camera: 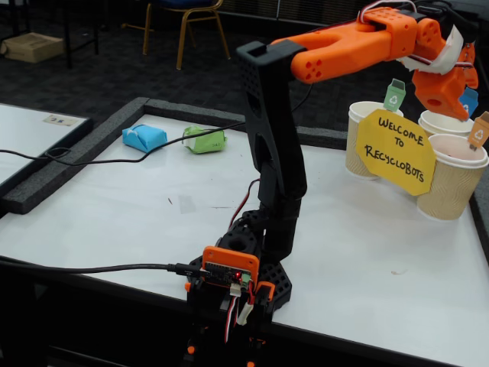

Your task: Sort rubbish by color.

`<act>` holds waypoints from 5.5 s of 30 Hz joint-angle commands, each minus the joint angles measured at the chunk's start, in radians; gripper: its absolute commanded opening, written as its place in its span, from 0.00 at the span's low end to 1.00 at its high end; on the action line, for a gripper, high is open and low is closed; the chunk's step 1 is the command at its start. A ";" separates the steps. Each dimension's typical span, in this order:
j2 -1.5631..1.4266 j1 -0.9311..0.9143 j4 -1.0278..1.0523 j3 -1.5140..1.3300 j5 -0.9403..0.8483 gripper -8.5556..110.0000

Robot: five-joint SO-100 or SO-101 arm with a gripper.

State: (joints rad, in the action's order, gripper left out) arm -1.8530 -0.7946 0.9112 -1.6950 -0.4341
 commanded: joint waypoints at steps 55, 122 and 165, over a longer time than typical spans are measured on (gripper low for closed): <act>-1.029 1.262 0.686 -0.324 0.017 0.07; 0.288 1.275 0.092 0.181 0.153 0.24; 0.703 1.267 0.272 0.554 0.299 0.22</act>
State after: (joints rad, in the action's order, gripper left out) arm -1.1321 0.4970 1.1735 -1.2824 -0.1519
